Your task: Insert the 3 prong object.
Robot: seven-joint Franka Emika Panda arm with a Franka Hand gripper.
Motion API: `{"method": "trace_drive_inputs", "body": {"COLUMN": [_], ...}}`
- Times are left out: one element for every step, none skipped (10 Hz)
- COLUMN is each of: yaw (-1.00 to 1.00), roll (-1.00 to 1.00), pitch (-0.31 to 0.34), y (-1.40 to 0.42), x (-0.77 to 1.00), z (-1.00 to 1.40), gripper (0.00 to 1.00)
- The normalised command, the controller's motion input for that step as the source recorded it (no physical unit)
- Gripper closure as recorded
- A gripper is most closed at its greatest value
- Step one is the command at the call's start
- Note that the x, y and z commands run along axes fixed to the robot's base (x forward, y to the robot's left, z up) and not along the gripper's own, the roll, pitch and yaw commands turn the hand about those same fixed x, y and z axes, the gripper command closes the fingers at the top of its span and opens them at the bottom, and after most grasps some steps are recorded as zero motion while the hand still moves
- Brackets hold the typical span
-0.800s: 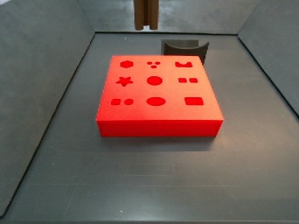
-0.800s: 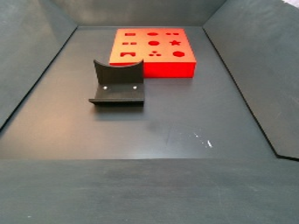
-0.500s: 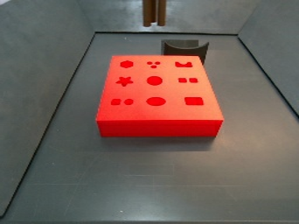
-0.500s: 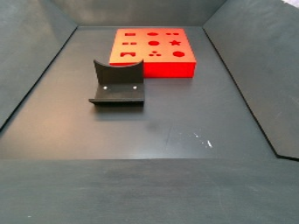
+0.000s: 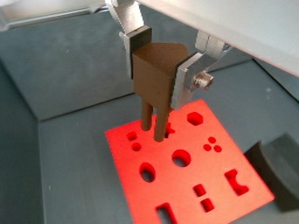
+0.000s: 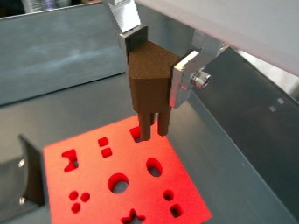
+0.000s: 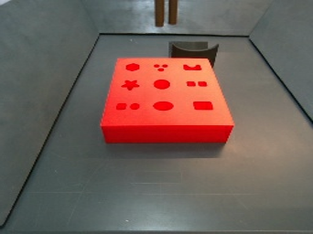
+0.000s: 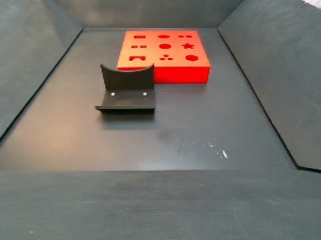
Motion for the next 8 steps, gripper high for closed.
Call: {"method": "trace_drive_inputs", "body": {"yaw": [0.51, 0.73, 0.91, 0.89, 0.66, 0.63, 0.67, 0.69], "roll": [0.02, -0.01, 0.00, 0.00, 0.00, 0.00, 0.01, 0.03], "pitch": [0.000, -0.106, -0.086, 0.000, 0.000, 0.000, 0.000, 0.000], "y": [0.42, 0.33, 0.22, 0.27, 0.50, 0.54, 0.49, 0.44], "x": [0.22, 0.00, -0.01, -0.04, 0.00, 0.00, -0.07, -0.07], "z": [-0.12, -0.51, -0.49, -0.31, -0.34, -0.32, -0.27, -0.17], "gripper": [1.00, 1.00, 1.00, 1.00, 1.00, 1.00, 1.00, 1.00]}}
